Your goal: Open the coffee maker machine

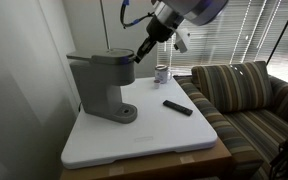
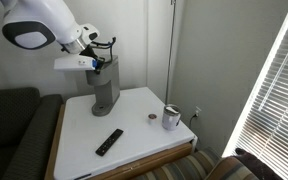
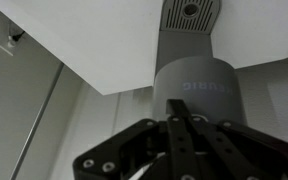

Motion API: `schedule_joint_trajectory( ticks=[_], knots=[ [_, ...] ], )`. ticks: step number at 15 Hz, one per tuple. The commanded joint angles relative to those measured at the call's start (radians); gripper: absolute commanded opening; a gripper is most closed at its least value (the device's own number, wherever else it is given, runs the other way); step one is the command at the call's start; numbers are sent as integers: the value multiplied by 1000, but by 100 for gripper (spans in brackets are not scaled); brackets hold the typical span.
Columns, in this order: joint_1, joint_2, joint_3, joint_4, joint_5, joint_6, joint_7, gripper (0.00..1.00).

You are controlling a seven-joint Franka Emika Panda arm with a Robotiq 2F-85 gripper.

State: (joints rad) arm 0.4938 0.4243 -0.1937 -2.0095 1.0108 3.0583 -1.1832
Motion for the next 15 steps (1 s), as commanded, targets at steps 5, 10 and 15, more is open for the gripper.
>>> schedule_joint_trajectory(
  ticks=[5,10,15],
  knots=[
    [-15,-56,8,-20,21,-72,8,0],
    [4,-97,-12,-46,-6,-79,33,0],
    [4,-130,-10,-52,-4,-78,33,0]
  ],
)
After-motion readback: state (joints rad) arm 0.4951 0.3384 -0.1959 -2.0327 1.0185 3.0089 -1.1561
